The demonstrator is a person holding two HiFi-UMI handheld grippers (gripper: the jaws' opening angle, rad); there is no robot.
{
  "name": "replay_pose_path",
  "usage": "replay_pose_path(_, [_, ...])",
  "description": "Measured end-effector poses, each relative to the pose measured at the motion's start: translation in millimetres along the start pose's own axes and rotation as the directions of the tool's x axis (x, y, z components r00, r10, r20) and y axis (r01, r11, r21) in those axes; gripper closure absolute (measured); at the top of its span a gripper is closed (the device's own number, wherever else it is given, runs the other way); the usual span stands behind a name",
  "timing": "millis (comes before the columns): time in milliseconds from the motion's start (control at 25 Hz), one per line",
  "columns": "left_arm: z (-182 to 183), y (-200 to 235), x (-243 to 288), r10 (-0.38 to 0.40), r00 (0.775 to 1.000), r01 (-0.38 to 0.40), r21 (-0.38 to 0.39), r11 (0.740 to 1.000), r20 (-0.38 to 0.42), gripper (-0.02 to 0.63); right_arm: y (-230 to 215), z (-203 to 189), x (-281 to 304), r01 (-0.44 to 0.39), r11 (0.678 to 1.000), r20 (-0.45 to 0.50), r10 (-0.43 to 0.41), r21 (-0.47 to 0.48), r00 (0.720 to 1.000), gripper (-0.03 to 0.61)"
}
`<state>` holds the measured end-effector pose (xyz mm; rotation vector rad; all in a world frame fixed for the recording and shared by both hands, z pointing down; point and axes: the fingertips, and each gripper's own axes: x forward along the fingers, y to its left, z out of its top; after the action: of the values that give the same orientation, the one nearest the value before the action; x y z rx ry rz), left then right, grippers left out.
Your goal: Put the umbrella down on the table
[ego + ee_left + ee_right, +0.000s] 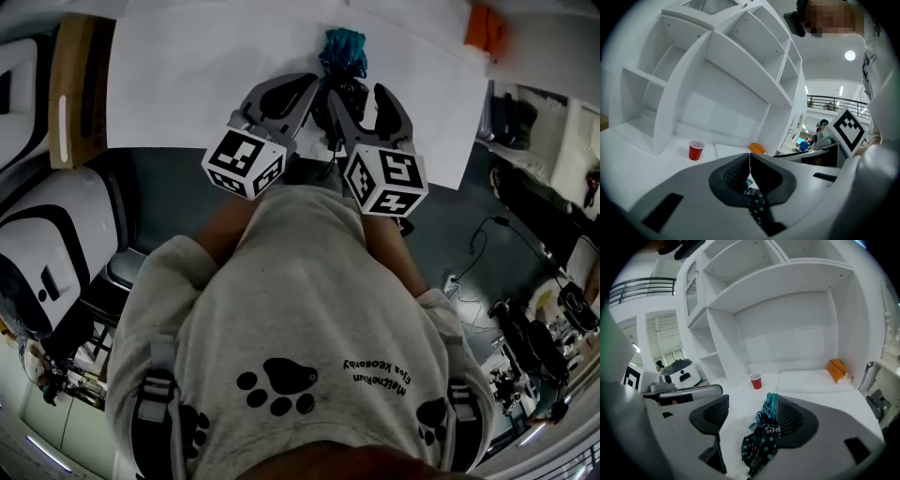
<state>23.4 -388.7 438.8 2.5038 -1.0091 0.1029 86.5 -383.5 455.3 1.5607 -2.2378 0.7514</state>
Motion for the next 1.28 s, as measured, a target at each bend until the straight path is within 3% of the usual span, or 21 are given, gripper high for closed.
replay_pose_path(240, [31, -28, -19, -0.021, 0.999, 0.018, 0.049, 0.999, 0.049, 0.595, 19, 28, -36, -0.024, 0.996, 0.111, 0.032, -0.080, 0.993, 0.260])
replay_pose_path(720, [67, -77, -54, -0.042, 0.993, 0.027, 0.136, 0.990, 0.107, 0.595, 50, 61, -99, -0.009, 0.983, 0.288, 0.062, -0.184, 0.956, 0.450])
replay_pose_path(960, [73, -93, -71, -0.017, 0.992, -0.007, 0.186, 0.982, 0.129, 0.595, 66, 68, -120, -0.055, 0.981, 0.336, 0.116, -0.184, 0.935, 0.518])
replay_pose_path(1280, [82, -116, -85, -0.007, 0.987, -0.032, 0.231, 0.972, 0.162, 0.595, 73, 75, -155, -0.071, 0.976, 0.406, 0.152, -0.207, 0.901, 0.540])
